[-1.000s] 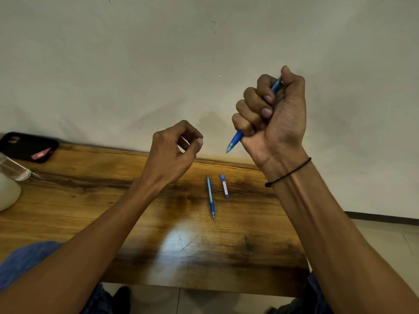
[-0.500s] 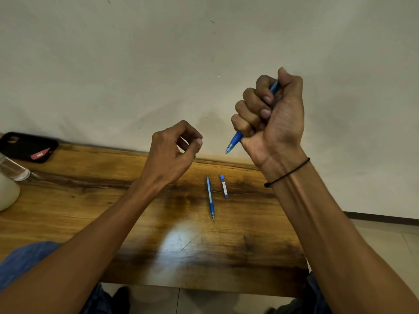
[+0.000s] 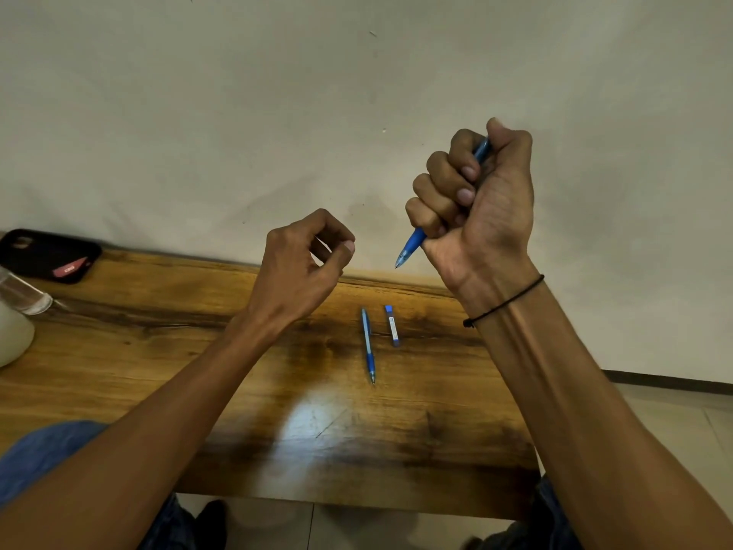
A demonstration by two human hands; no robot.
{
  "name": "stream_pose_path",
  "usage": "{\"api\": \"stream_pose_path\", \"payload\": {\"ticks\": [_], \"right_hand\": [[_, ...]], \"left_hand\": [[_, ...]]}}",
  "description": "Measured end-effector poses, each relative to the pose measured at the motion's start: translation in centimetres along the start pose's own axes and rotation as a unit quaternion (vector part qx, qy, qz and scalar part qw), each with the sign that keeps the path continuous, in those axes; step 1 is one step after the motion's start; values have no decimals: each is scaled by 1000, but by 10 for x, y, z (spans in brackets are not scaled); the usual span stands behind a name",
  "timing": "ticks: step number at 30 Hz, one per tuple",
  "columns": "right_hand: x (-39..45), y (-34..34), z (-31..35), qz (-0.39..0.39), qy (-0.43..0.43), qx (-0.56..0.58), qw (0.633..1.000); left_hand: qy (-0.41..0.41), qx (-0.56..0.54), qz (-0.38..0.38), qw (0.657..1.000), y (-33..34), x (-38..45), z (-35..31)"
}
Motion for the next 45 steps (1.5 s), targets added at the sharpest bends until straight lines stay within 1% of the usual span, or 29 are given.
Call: {"api": "stream_pose_path", "payload": {"ticks": [28, 36, 40, 43, 45], "right_hand": [[0, -1, -1, -4, 6, -9, 1000], [0, 0, 2, 0, -5, -23, 1000], [0, 0, 2, -1, -5, -12, 1000], [-1, 2, 5, 2, -15, -44, 999], [0, 6, 12, 14, -35, -125, 991]], "left_hand": [[-2, -6, 3, 1000, 2, -1, 3], [0, -3, 6, 1000, 4, 0, 4], [-1, 1, 6, 1000, 3, 0, 5], [-5, -1, 5, 1000, 2, 0, 5], [-8, -5, 5, 1000, 1, 0, 6]]}}
Point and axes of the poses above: each hand's wrist, its own x-axis towards the middle knuckle, its own y-axis out of the palm, z = x × y, the point moved 10 cm from there along x, towards the middle knuckle, and after that the axes turned 3 degrees about z, right-handed, at the moved point
